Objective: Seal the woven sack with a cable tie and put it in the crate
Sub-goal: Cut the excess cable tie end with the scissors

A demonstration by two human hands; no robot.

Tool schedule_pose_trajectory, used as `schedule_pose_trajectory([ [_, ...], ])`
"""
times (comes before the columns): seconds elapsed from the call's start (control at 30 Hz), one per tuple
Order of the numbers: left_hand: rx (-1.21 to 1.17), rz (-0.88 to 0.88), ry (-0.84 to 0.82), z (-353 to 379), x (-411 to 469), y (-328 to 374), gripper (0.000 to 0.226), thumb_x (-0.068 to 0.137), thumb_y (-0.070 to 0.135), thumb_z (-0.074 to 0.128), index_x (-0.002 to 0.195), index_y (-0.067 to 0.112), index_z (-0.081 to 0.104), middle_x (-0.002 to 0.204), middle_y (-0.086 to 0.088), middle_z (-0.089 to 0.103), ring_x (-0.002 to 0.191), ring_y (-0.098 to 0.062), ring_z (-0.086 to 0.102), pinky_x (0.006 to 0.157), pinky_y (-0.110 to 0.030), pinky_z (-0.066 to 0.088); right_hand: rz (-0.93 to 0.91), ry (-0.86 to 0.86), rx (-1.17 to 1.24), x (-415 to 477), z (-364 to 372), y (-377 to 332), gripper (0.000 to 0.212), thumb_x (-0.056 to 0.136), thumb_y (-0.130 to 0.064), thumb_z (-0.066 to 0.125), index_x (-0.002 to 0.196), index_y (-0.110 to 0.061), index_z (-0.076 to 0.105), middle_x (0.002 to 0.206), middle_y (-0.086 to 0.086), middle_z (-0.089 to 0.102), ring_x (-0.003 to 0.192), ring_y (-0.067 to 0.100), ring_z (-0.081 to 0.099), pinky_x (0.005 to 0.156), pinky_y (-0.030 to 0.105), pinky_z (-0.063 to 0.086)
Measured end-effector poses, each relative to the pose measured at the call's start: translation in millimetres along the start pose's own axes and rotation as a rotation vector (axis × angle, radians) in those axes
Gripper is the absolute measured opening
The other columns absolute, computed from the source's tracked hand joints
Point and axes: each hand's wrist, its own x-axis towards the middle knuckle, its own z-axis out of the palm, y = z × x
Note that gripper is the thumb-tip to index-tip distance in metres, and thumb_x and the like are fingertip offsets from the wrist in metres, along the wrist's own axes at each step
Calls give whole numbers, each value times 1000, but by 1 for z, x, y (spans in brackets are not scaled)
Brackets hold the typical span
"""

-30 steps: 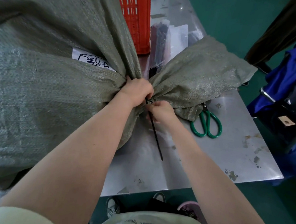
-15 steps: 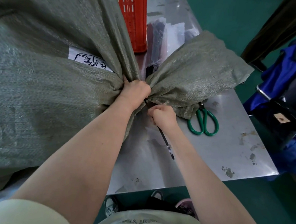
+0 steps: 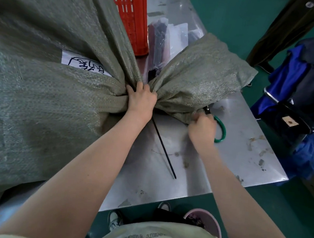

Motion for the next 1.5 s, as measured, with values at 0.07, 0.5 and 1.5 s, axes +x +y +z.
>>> schedule_pose_trajectory([
  [0.07,-11,10,14,1,-3,4,37,86,14,56,123,11,57,132,-14,48,129,-32,35,108,-48,27,71,26,-130,2,0,14,36,87,-7,47,121,5,47,129,26,42,121,42,40,99,45,34],
  [0.5,-294,-243,-176,-3,-21,20,42,94,22,49,129,0,49,134,-17,55,126,-33,51,94,-38,47,244,-36,15,-2,-8,43,17,83,-10,57,73,-2,46,92,23,59,98,38,59,57,28,31],
  [1.5,-1595,-586,9,44,15,10,20,81,2,35,94,16,32,126,-29,54,106,-44,57,100,-60,39,4,-150,340,-67,-19,75,36,76,-46,69,74,-18,46,59,-5,50,55,12,46,53,26,36],
])
